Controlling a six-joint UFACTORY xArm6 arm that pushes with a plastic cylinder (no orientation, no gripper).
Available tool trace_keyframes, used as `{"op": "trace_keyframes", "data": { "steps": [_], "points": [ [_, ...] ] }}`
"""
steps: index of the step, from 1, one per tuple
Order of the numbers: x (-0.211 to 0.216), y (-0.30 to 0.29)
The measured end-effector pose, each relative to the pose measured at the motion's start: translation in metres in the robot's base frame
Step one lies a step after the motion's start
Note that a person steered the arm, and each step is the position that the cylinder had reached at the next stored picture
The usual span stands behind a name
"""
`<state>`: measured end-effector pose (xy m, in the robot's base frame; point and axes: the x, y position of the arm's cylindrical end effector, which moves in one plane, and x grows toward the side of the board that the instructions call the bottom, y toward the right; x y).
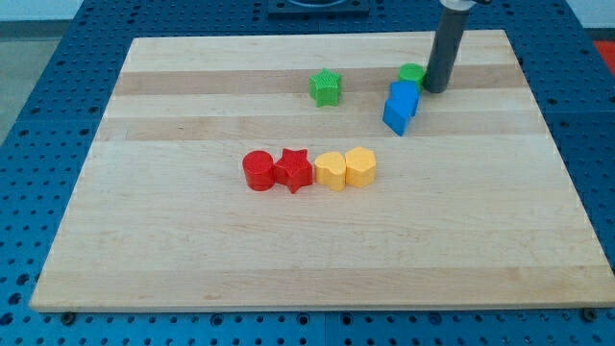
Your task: Push the green circle above the cube
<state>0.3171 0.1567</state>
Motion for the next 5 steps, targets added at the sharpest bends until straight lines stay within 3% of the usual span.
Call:
{"op": "trace_keyframes", "data": {
  "steps": [5],
  "points": [
    [0.023,0.005]
  ]
}}
